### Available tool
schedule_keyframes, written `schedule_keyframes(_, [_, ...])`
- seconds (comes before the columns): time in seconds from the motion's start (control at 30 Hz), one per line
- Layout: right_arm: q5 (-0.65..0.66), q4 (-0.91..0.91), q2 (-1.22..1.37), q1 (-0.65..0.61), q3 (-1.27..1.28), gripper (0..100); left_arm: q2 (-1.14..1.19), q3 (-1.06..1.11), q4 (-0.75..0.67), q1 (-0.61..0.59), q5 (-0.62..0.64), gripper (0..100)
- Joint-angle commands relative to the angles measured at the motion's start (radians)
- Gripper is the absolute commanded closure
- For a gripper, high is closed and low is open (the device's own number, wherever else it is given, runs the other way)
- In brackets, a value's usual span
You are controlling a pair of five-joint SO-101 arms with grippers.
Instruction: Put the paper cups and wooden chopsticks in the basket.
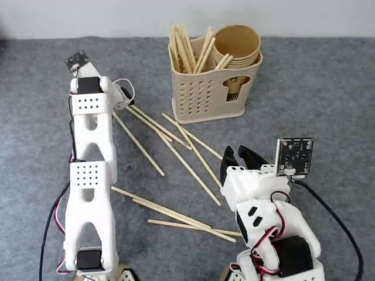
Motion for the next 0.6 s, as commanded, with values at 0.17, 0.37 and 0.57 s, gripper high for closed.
schedule_keyframes(0.17, [-0.011,-0.021,-0.013,0.007,-0.005,89.1,0.021,-0.039,0.009,0.068,0.009,74])
schedule_keyframes(0.37, [-0.011,-0.018,-0.015,0.007,-0.005,89.1,0.068,-0.036,0.009,0.066,0.009,74])
schedule_keyframes(0.57, [-0.011,-0.018,-0.016,0.007,-0.003,89.1,0.074,-0.035,0.021,0.052,-0.044,79])
